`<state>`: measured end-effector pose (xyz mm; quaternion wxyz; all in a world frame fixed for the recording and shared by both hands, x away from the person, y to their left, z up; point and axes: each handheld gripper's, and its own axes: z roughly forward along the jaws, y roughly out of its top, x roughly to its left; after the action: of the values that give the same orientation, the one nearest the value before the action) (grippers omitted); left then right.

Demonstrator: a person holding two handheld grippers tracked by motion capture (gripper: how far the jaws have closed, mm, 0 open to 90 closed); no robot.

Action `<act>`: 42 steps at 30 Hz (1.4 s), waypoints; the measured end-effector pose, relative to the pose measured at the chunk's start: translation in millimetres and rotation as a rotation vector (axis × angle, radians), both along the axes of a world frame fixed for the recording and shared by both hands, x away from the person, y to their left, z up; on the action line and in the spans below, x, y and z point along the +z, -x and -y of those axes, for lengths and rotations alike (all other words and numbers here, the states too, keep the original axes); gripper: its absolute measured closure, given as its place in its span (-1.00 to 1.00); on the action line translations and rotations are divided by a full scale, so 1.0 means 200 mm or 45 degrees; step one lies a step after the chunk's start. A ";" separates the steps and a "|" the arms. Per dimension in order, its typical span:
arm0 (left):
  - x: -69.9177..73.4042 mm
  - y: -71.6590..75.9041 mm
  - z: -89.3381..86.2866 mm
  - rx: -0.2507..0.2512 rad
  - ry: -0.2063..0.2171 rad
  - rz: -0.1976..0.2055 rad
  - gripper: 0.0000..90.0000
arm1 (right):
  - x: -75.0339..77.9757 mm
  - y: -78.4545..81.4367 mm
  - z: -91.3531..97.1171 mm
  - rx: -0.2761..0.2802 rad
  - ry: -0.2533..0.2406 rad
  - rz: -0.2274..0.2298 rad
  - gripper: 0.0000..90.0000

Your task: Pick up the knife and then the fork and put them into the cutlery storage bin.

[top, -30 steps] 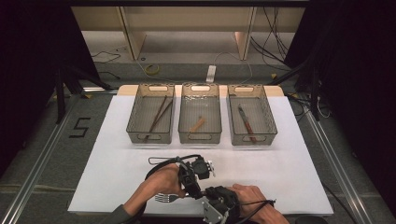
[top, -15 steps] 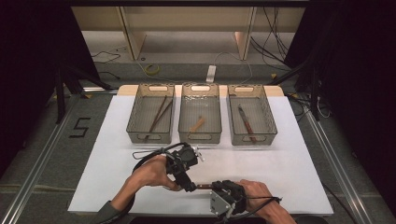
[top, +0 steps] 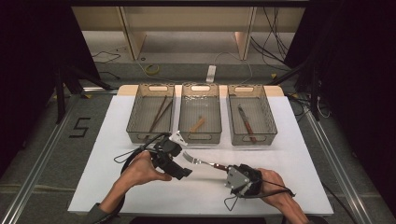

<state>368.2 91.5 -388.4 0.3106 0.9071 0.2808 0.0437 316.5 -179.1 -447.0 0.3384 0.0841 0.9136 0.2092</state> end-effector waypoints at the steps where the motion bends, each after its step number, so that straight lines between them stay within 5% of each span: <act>1: 0.00 0.00 -0.01 0.011 0.013 0.013 -0.60 | 0.01 -0.02 0.02 -0.025 -0.025 -0.001 0.72; 14: -0.09 0.04 -0.14 0.143 0.203 0.091 -0.62 | 0.13 -0.27 0.24 -0.363 -0.403 -0.147 0.72; 21: -0.13 0.05 -0.22 0.209 0.312 0.141 -0.62 | 0.22 -0.41 0.33 -0.513 -0.525 -0.157 0.72; 33: -0.15 0.07 -0.37 0.333 0.383 0.195 -0.63 | 0.32 -0.69 0.41 -0.758 -0.597 -0.222 0.72; 42: -0.15 0.09 -0.36 0.307 0.364 0.209 -0.64 | 0.29 -0.83 0.39 -0.899 -0.601 -0.300 0.72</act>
<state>351.0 162.7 -419.2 0.4504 0.8070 0.3644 0.1143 483.4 -257.4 -389.5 0.2541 0.4896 0.7883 0.2726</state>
